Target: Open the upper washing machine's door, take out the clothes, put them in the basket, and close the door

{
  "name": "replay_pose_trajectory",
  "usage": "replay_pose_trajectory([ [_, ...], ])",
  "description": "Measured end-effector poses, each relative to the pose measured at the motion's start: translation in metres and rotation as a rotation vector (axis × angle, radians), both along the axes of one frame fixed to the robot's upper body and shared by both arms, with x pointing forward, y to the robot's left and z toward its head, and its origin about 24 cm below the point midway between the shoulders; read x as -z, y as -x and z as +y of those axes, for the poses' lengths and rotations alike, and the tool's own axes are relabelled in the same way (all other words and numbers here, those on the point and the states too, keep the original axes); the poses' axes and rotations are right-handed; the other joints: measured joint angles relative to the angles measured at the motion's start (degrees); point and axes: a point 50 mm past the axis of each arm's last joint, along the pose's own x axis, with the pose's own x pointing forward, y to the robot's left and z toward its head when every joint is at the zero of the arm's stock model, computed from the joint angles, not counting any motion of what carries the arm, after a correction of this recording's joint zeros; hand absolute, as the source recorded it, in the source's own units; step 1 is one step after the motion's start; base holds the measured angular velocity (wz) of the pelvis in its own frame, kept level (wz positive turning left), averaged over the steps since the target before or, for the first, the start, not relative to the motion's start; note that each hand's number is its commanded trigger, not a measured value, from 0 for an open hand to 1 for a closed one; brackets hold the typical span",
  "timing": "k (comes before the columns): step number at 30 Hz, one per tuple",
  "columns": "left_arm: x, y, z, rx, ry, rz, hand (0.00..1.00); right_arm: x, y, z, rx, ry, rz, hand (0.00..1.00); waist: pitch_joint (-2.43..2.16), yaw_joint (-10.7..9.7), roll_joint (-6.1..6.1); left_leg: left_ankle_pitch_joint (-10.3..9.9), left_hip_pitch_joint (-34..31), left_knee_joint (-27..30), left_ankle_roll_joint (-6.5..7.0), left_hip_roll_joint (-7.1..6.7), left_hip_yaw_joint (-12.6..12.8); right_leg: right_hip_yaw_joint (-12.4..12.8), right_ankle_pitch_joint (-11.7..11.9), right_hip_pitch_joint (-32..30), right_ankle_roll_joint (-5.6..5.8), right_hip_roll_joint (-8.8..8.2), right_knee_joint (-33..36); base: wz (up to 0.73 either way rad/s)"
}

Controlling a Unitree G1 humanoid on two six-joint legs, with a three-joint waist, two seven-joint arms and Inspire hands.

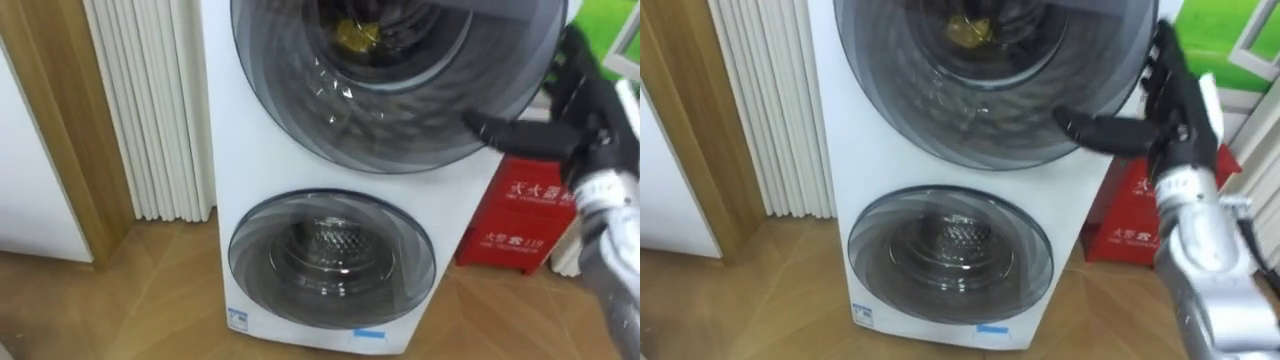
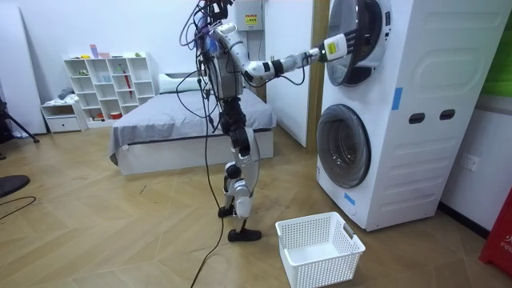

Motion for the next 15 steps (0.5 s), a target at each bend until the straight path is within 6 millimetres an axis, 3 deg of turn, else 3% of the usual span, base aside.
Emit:
replay_pose_trajectory([
  [8, 0.003, 0.008, -0.002, 0.002, 0.022, 0.003, 0.00, -0.007, 0.021, 0.010, -0.059, -0.057, -0.026, 0.00, -0.08, -1.4, 0.04, 0.0, 0.3, -0.2, 0.02, -0.06, 0.4, 0.7, 0.0, 0.0, 0.01, -0.04, -0.2, -0.05],
  [15, 0.004, 0.011, -0.003, -0.015, 0.038, -0.003, 0.00, -0.021, 0.024, 0.021, -0.107, -0.049, -0.062, 0.00, 0.03, -2.6, -0.13, 0.0, -0.4, -0.2, 0.02, -0.01, 2.0, 1.6, -0.1, -1.8, 0.02, -0.04, 0.7, -0.09],
])
